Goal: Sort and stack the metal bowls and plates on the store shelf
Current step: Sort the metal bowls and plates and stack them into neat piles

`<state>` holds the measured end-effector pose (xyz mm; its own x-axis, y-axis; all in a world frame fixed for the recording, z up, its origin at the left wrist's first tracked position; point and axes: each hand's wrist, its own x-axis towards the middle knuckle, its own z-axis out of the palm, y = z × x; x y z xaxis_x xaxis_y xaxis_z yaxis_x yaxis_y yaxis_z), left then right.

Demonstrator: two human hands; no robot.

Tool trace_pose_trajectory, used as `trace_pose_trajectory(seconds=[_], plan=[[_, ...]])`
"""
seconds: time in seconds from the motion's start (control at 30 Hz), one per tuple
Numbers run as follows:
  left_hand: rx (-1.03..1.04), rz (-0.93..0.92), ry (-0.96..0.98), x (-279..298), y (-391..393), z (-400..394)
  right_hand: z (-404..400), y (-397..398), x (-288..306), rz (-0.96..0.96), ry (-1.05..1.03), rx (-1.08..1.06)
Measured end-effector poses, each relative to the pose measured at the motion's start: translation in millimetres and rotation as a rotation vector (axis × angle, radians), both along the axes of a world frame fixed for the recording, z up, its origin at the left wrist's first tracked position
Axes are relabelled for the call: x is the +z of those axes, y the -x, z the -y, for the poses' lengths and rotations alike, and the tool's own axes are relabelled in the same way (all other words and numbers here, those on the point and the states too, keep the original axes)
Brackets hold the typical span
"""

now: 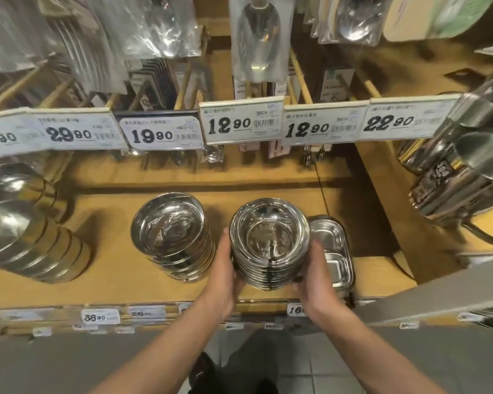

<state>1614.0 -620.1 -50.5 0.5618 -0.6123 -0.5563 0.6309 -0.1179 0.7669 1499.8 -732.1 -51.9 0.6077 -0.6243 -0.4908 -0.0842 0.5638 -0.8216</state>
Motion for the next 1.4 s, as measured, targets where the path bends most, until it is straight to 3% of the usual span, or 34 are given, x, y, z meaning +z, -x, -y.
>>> trace_pose_trajectory(seconds=[0.5, 0.9, 1.13, 1.4], plan=[[0.092, -0.047, -0.101, 21, 0, -10, 3, 2, 19, -0.074, -0.085, 0.010], [0.048, -0.048, -0.206, 50, 9, -97, -43, 48, 37, -0.161, -0.046, 0.063], [0.211, -0.017, -0.194, 73, -6, -166, -91, 44, 44, -0.256, -0.013, 0.247], [0.380, -0.047, -0.113, 82, -37, -236, -129, 13, 59, -0.210, 0.009, 0.465]])
